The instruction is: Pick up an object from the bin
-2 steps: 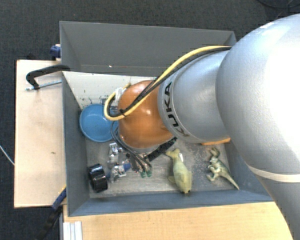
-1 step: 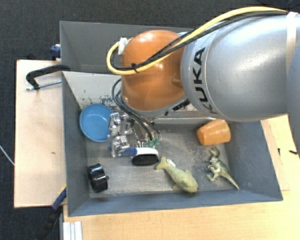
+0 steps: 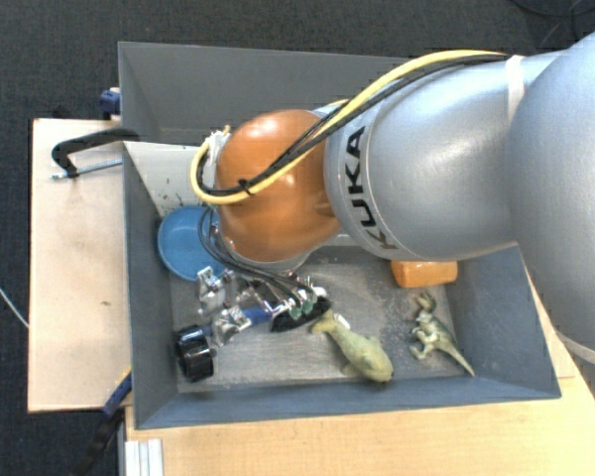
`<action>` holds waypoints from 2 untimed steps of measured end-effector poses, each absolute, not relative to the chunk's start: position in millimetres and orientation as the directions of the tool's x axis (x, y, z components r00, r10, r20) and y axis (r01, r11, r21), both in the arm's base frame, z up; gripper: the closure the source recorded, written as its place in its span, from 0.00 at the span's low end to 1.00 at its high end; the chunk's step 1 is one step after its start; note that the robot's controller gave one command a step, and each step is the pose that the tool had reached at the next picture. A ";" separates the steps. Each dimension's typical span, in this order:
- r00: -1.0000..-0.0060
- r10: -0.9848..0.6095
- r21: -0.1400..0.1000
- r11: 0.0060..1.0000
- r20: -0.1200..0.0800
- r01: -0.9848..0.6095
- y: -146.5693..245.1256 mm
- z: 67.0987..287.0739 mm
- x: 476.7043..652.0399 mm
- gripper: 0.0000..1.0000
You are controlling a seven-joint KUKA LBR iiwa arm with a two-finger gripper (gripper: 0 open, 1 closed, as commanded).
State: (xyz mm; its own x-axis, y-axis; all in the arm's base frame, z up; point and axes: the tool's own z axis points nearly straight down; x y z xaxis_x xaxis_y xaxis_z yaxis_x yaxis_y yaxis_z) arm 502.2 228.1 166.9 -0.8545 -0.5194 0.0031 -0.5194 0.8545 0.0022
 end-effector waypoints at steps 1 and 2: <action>-0.857 -0.516 0.001 0.857 -0.001 -0.516 227.6 168.9 503.6 0.00; -0.882 -0.471 0.001 0.882 0.005 -0.471 196.2 78.3 536.4 0.00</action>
Offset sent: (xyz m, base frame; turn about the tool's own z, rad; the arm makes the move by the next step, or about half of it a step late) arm 0.0000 0.0000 0.0000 0.0000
